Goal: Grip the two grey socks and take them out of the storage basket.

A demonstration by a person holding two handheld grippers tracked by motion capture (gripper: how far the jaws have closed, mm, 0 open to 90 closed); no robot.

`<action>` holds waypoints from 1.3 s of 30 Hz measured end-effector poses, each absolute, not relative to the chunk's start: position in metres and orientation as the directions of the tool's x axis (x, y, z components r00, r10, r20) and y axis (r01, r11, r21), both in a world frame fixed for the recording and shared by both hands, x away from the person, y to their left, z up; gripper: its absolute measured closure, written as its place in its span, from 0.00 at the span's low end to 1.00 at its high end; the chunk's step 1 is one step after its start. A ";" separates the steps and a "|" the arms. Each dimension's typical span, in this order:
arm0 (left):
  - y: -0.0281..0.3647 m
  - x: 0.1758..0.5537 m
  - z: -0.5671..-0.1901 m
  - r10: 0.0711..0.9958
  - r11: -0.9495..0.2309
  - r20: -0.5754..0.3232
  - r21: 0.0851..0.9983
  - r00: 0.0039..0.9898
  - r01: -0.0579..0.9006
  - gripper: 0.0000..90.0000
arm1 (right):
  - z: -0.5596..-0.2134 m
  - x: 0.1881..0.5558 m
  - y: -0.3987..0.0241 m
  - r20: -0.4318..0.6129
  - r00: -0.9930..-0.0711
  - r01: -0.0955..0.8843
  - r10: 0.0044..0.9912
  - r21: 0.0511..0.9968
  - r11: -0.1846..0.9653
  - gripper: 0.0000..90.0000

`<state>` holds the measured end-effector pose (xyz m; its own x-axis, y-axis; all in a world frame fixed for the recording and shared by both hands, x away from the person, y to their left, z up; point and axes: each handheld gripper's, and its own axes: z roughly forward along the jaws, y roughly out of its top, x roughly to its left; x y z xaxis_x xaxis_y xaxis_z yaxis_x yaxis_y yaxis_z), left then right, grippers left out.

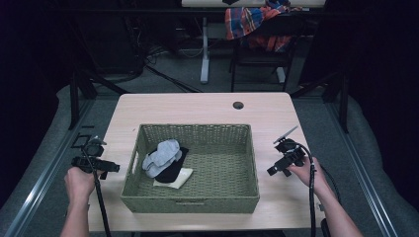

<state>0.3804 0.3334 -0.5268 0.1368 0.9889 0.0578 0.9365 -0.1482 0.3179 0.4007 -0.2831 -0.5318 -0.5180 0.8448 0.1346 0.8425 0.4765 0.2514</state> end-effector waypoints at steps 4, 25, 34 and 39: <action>0.340 0.381 -0.529 0.992 -0.128 0.055 0.317 0.117 0.940 0.01 | -0.532 0.400 -0.282 0.140 -0.512 0.846 0.847 0.252 0.470 0.10; 0.337 0.379 -0.516 0.993 -0.118 0.029 0.363 0.115 0.924 0.00 | -0.533 0.401 -0.283 0.142 -0.501 0.851 0.853 0.257 0.457 0.10; 0.332 0.376 -0.494 0.993 -0.112 0.021 0.399 0.113 0.910 0.00 | -0.532 0.402 -0.282 0.136 -0.507 0.849 0.851 0.246 0.467 0.10; 0.318 0.375 -0.477 0.988 -0.143 0.008 0.413 0.153 0.900 0.00 | -0.532 0.402 -0.282 0.131 -0.514 0.846 0.848 0.238 0.476 0.10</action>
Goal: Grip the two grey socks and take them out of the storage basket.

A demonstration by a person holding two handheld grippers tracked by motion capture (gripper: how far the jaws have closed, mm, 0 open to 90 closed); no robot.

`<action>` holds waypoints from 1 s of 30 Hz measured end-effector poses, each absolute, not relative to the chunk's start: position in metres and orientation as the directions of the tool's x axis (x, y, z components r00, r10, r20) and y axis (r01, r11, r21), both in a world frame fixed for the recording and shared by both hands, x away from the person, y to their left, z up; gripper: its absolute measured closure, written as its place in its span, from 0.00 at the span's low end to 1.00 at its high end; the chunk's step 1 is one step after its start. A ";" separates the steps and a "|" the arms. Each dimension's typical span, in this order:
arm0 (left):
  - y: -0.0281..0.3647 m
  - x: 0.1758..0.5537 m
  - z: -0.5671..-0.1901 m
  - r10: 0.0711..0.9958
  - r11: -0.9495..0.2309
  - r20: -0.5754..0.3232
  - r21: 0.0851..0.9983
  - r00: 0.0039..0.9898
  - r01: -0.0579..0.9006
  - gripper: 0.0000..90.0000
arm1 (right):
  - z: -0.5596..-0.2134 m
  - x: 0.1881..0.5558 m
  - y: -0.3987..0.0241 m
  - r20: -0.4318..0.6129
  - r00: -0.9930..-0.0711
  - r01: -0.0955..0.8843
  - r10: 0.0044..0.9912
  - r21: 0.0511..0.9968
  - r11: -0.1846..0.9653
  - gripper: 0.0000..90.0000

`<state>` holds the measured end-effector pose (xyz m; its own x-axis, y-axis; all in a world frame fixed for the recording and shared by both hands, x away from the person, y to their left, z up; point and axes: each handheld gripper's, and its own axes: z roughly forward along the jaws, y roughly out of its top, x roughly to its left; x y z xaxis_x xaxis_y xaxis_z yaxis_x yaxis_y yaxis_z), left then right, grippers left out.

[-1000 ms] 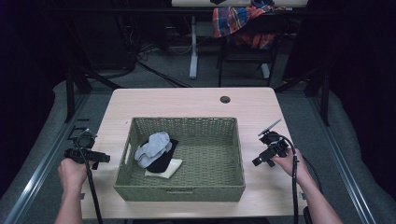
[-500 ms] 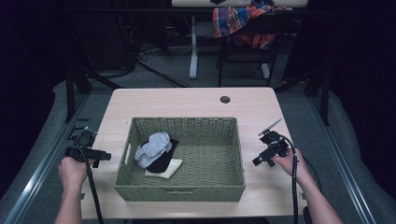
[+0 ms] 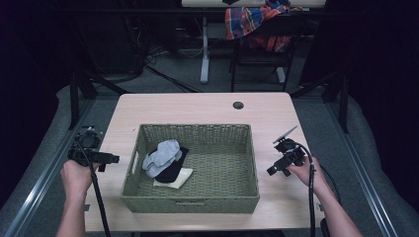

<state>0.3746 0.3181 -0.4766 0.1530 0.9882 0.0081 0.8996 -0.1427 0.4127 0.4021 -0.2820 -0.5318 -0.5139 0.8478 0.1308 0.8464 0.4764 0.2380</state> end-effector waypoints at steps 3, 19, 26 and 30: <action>0.313 0.376 -0.471 0.986 -0.155 0.012 0.415 0.165 0.896 0.00 | -0.532 0.401 -0.282 0.134 -0.506 0.850 0.852 0.247 0.466 0.10; 0.295 0.374 -0.450 0.976 -0.197 0.002 0.438 0.218 0.877 0.00 | -0.533 0.401 -0.282 0.136 -0.505 0.851 0.852 0.246 0.465 0.10; 0.280 0.374 -0.436 0.965 -0.236 0.010 0.457 0.260 0.858 0.00 | -0.533 0.401 -0.281 0.136 -0.505 0.851 0.852 0.245 0.465 0.10; 0.269 0.374 -0.429 0.958 -0.262 0.018 0.469 0.288 0.844 0.00 | -0.531 0.403 -0.282 0.129 -0.523 0.843 0.842 0.226 0.489 0.10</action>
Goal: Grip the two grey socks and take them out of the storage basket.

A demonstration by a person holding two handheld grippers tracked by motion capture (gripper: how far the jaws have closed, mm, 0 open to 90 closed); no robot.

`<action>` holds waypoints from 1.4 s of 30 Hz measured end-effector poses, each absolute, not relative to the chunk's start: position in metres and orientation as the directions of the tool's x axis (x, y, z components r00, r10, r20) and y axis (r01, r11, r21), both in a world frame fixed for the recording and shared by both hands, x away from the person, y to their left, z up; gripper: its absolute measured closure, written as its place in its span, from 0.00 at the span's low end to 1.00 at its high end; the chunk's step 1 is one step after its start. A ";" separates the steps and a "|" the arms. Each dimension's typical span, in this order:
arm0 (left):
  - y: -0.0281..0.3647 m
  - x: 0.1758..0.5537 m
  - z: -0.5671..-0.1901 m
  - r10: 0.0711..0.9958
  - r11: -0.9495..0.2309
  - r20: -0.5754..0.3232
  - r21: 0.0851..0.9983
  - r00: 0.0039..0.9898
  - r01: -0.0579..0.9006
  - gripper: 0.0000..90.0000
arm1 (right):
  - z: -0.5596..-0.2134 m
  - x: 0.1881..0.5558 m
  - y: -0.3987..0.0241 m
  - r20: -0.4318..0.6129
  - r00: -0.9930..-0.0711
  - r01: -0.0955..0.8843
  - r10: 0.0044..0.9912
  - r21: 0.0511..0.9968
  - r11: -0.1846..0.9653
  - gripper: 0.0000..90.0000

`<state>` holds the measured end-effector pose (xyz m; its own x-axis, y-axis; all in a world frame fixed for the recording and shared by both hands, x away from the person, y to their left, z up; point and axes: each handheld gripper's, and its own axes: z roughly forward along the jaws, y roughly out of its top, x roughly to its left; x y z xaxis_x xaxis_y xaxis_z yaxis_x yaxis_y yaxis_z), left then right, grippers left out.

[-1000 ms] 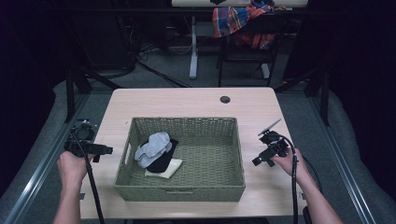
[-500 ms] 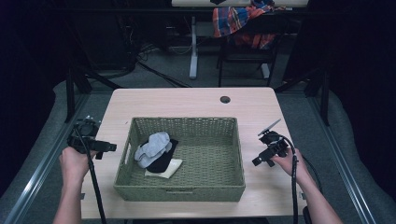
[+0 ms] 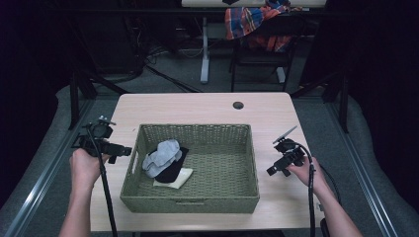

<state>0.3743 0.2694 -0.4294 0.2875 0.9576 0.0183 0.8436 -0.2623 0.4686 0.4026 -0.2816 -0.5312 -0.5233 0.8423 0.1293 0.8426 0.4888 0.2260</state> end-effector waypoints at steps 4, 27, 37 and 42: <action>0.253 0.374 -0.422 0.945 -0.296 0.019 0.480 0.327 0.826 0.00 | -0.530 0.403 -0.281 0.127 -0.535 0.836 0.835 0.223 0.501 0.10; 0.180 0.406 -0.449 0.869 -0.452 -0.004 0.406 0.496 0.795 0.27 | -0.531 0.401 -0.281 0.144 -0.499 0.851 0.855 0.266 0.452 0.11; 0.176 0.411 -0.477 0.869 -0.457 -0.023 0.346 0.494 0.819 0.47 | -0.531 0.402 -0.281 0.145 -0.504 0.849 0.851 0.268 0.456 0.11; 0.175 0.414 -0.485 0.878 -0.443 -0.033 0.323 0.478 0.836 0.54 | -0.529 0.402 -0.282 0.136 -0.520 0.841 0.843 0.250 0.479 0.11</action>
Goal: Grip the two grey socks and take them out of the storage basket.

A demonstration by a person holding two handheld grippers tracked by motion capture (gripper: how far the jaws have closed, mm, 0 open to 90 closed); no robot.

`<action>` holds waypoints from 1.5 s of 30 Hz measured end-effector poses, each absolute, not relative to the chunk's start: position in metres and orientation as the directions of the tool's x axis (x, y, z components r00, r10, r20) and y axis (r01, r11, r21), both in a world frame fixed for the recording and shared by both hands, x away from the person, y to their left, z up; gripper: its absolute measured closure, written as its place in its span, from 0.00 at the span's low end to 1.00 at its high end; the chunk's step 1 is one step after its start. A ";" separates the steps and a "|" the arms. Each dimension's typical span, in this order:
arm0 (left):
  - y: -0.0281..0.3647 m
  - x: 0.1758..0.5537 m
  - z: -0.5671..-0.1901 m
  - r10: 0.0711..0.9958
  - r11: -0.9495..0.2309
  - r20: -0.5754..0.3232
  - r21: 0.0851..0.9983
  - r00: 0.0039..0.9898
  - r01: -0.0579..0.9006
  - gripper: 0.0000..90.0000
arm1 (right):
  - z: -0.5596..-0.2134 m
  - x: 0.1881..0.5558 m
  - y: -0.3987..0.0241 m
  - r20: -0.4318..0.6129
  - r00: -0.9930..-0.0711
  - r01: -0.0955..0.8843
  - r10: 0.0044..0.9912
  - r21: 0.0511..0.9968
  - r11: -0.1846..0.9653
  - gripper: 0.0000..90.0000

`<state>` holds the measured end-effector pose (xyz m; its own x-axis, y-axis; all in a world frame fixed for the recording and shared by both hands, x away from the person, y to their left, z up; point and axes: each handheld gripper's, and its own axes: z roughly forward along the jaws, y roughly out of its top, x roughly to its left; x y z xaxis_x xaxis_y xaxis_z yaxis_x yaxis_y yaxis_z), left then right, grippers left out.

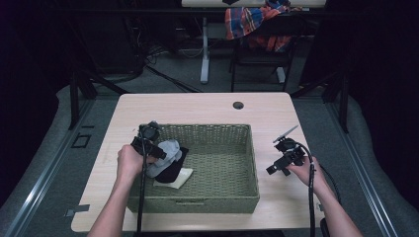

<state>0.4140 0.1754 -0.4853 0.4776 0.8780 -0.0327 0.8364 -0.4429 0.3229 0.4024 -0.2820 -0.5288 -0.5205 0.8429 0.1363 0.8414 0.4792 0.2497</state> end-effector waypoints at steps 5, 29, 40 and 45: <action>0.175 0.415 -0.489 0.877 -0.444 -0.040 0.314 0.479 0.839 0.61 | -0.529 0.402 -0.281 0.144 -0.522 0.842 0.841 0.246 0.480 0.11; 0.174 0.407 -0.480 0.848 -0.492 -0.017 0.346 0.530 0.799 0.96 | -0.531 0.402 -0.281 0.147 -0.506 0.847 0.850 0.270 0.458 0.12; 0.182 0.402 -0.462 0.839 -0.492 -0.030 0.387 0.544 0.780 0.96 | -0.530 0.403 -0.282 0.153 -0.518 0.844 0.841 0.251 0.474 0.12; 0.182 0.399 -0.457 0.837 -0.488 -0.035 0.404 0.546 0.773 0.96 | -0.530 0.403 -0.282 0.153 -0.517 0.845 0.842 0.251 0.473 0.12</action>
<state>0.3992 0.1824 -0.4568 0.5465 0.8367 -0.0349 0.7735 -0.4883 0.4041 0.4032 -0.2821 -0.5300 -0.5171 0.8421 0.1531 0.8446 0.4731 0.2506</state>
